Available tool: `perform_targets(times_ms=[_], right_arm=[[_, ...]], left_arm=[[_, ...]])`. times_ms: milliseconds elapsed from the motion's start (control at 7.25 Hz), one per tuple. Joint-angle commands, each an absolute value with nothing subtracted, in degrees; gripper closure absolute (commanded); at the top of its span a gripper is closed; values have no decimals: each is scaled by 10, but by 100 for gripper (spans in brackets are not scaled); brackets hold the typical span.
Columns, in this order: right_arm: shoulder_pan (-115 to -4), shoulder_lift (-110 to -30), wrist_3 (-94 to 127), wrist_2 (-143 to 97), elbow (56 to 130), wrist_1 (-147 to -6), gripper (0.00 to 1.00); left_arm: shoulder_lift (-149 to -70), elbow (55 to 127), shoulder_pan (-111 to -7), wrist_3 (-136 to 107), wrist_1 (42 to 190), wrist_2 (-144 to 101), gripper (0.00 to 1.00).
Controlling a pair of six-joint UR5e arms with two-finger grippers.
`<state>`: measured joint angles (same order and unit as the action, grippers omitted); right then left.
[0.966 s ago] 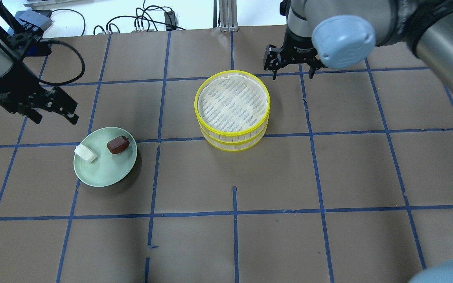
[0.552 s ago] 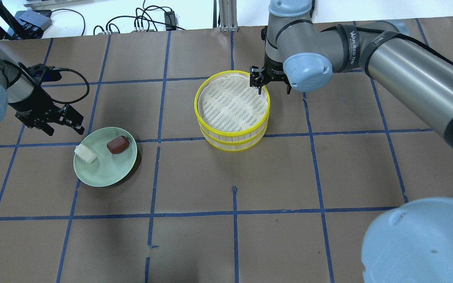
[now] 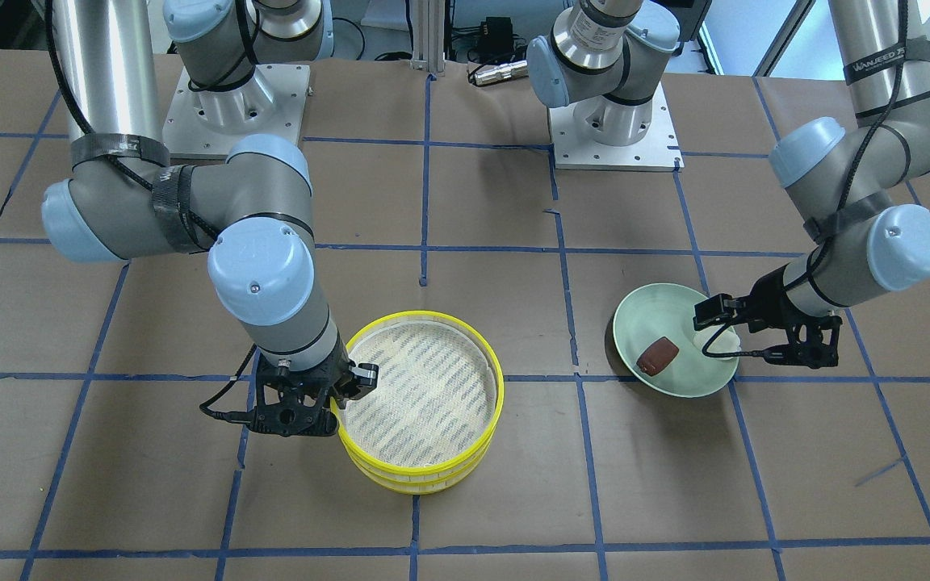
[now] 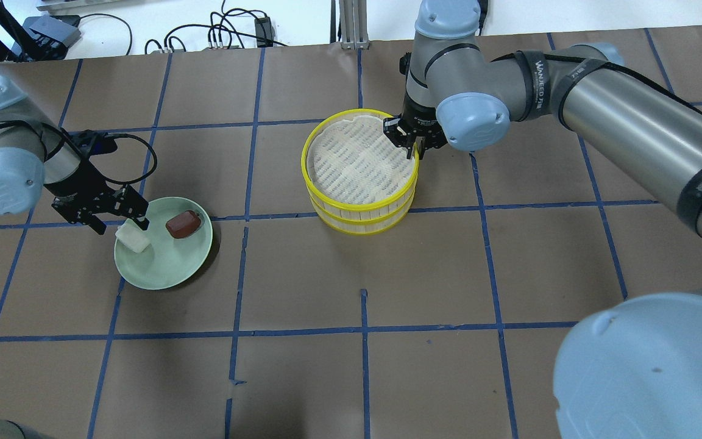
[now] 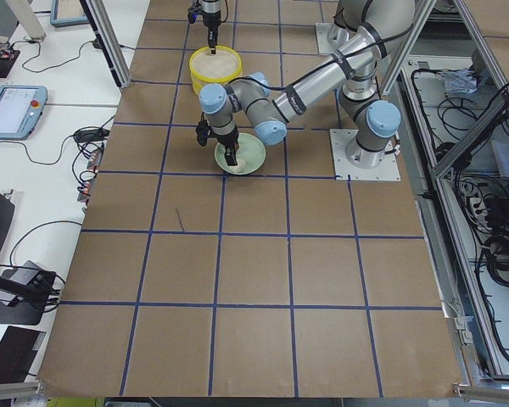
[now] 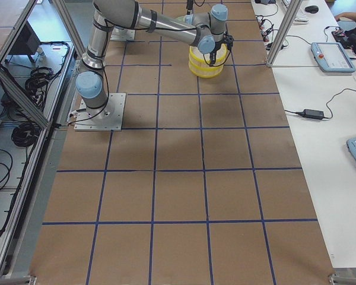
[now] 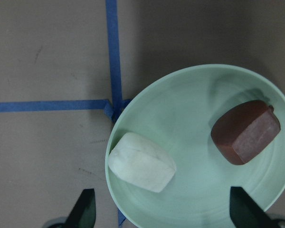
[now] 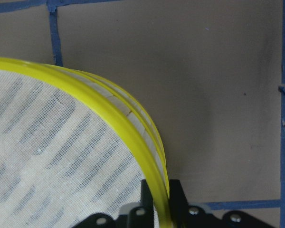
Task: Place buns in different layers of steamer
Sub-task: 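Grasp the top tier rim with right gripper while left grasps white bun, then lift the top tier off and set it beside the bottom tier with the right gripper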
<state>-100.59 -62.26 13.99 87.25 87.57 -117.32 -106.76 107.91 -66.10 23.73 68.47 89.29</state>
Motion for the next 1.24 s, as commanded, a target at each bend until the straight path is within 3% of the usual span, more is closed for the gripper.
perform_targets(times_ms=[0, 138, 276, 414, 690, 828, 1103], right_arm=[[-1005, -630, 135, 879, 877, -1168, 93], [-1005, -641, 134, 881, 877, -1156, 94], [-1004, -663, 132, 903, 877, -1127, 95], [-993, -683, 107, 911, 872, -1101, 95], [-911, -694, 4, 909, 875, -1095, 95], [-879, -693, -59, 906, 875, -1096, 95], [-864, -690, -91, 909, 875, -1102, 94]], left_arm=[[-1071, 1100, -661, 237, 661, 921, 7], [-1078, 1100, -661, 237, 653, 924, 7], [-1085, 1100, -661, 237, 636, 925, 28], [-1089, 1098, -661, 236, 635, 925, 56], [-1090, 1092, -662, 212, 628, 919, 92], [-1091, 1092, -663, 212, 602, 914, 99], [-1071, 1085, -672, 214, 585, 916, 100]])
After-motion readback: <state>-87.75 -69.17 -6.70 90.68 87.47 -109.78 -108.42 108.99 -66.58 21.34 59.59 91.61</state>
